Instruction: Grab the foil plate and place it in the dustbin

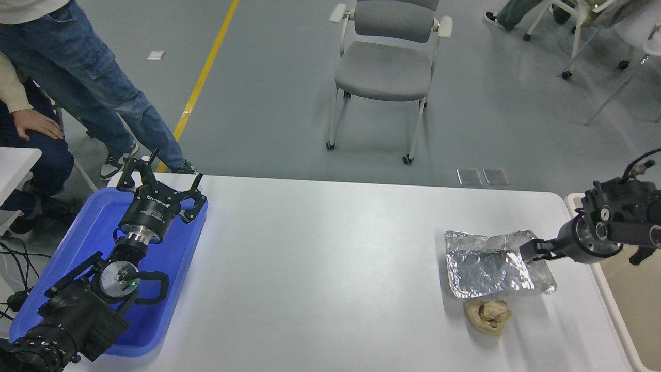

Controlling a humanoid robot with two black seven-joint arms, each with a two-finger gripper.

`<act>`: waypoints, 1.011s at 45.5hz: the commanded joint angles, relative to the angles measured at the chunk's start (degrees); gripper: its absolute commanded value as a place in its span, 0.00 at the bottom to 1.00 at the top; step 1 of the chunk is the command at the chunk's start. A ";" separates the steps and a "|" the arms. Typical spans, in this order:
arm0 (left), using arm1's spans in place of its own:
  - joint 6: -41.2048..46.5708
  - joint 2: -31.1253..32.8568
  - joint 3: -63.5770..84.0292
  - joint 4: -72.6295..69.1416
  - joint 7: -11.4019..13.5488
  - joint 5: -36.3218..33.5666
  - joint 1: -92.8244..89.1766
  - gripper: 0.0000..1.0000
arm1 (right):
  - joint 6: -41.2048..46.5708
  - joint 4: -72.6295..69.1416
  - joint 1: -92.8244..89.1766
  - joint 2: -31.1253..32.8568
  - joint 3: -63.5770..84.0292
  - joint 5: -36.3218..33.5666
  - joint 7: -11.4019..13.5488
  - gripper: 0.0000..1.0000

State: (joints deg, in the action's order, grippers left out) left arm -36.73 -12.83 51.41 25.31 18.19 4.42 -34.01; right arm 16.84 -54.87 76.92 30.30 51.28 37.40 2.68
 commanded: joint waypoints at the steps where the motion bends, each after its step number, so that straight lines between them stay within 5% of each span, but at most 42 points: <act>1: -0.01 0.00 0.01 0.00 0.00 0.06 -0.09 1.00 | -3.12 8.19 -8.89 -1.30 -4.96 0.12 -0.22 0.95; 31: -0.01 0.00 0.01 0.00 0.00 0.06 -0.09 1.00 | -11.30 16.19 -18.03 -6.04 -7.95 0.12 -0.22 0.86; 38: -0.01 0.00 -0.08 0.00 0.00 0.06 0.00 1.00 | -11.30 16.19 -18.39 -6.13 -9.45 0.04 -0.22 0.78; 46: -0.01 0.00 0.01 0.00 0.00 -0.02 -0.09 1.00 | -10.95 15.40 -19.18 -6.13 -9.97 -0.49 -0.13 0.50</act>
State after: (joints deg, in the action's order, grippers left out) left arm -36.74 -12.83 51.41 25.31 18.19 4.42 -34.05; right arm 5.98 -39.14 58.93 24.43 42.59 37.37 2.45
